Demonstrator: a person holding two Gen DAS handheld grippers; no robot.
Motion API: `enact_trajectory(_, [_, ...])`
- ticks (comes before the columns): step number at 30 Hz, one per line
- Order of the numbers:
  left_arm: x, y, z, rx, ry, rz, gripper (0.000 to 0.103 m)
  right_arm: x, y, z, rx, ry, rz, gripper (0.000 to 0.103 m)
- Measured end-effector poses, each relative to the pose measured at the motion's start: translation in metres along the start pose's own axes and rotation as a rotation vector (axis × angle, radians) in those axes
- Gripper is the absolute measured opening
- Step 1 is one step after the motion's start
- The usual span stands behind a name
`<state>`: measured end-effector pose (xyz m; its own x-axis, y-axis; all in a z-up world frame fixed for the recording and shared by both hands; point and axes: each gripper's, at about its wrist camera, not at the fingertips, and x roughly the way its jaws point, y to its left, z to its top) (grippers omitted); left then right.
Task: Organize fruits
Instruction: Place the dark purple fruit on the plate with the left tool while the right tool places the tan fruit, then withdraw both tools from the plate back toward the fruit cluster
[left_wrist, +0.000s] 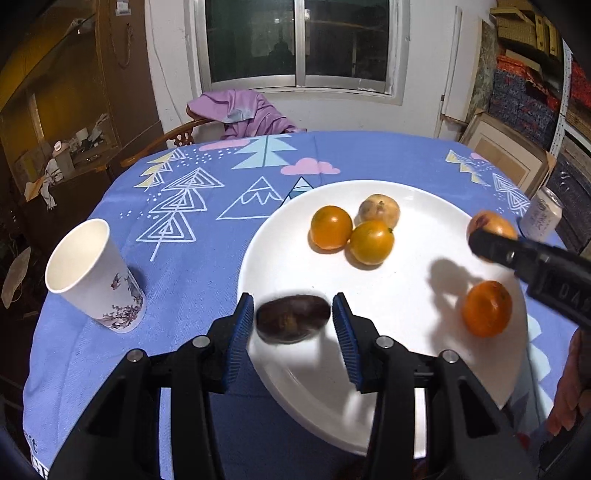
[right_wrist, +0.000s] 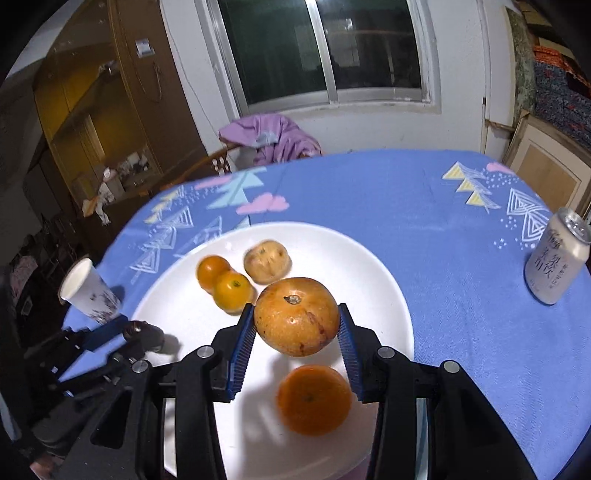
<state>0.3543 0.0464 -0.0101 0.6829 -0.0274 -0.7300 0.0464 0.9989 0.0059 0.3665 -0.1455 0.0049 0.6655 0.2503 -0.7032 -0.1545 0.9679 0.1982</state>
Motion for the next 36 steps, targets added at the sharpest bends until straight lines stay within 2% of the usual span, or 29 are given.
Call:
enact_trajectory(7, [0.008,-0.016,0.000,0.048,-0.003,-0.030,0.044,0.022,-0.011,-0.009,0.030,0.072,0.004,0.046])
enact_trajectory(10, [0.006,-0.017,0.000,0.050,-0.008,-0.030,0.046,0.022,-0.011,-0.010,0.040,0.078,0.001,0.046])
enact_trajectory(13, [0.003,-0.013,0.003,0.031,-0.016,-0.029,0.055,0.016,-0.011,-0.010,0.036,0.054,-0.006,0.051])
enact_trajectory(15, [0.000,-0.011,0.004,0.025,-0.023,-0.027,0.056,0.010,-0.010,-0.007,0.031,0.033,-0.012,0.056])
enact_trajectory(17, [-0.003,-0.010,0.005,0.018,-0.026,-0.033,0.057,0.002,-0.010,-0.003,0.040,0.007,-0.004,0.056])
enact_trajectory(20, [-0.012,-0.008,0.009,0.011,-0.040,-0.030,0.058,-0.029,-0.007,0.007,0.067,-0.069,0.025,0.056])
enact_trajectory(22, [-0.023,-0.005,0.013,-0.003,-0.060,-0.034,0.060,-0.072,0.006,0.016,0.053,-0.183,0.078,0.056])
enact_trajectory(24, [-0.046,0.000,0.019,-0.026,-0.105,-0.034,0.069,-0.122,0.025,0.018,-0.009,-0.303,0.125,0.067])
enact_trajectory(25, [-0.056,0.001,0.021,-0.033,-0.124,-0.028,0.076,-0.141,0.033,0.017,-0.040,-0.347,0.133,0.077])
enact_trajectory(27, [-0.081,0.003,0.019,-0.042,-0.157,-0.030,0.082,-0.176,0.049,0.011,-0.097,-0.411,0.126,0.083])
enact_trajectory(28, [-0.094,0.004,0.013,-0.039,-0.171,-0.038,0.084,-0.186,0.054,0.007,-0.113,-0.422,0.132,0.085])
enact_trajectory(29, [-0.106,0.006,0.003,-0.040,-0.192,-0.041,0.091,-0.197,0.058,-0.001,-0.129,-0.424,0.148,0.087])
enact_trajectory(30, [-0.118,0.008,-0.010,-0.038,-0.212,-0.023,0.094,-0.203,0.060,-0.008,-0.138,-0.424,0.157,0.088])
enact_trajectory(33, [-0.137,0.016,-0.052,-0.045,-0.217,0.016,0.095,-0.215,0.059,-0.041,-0.142,-0.444,0.158,0.098])
enact_trajectory(36, [-0.149,0.031,-0.101,-0.110,-0.184,0.013,0.095,-0.217,0.044,-0.094,-0.137,-0.478,0.125,0.100])
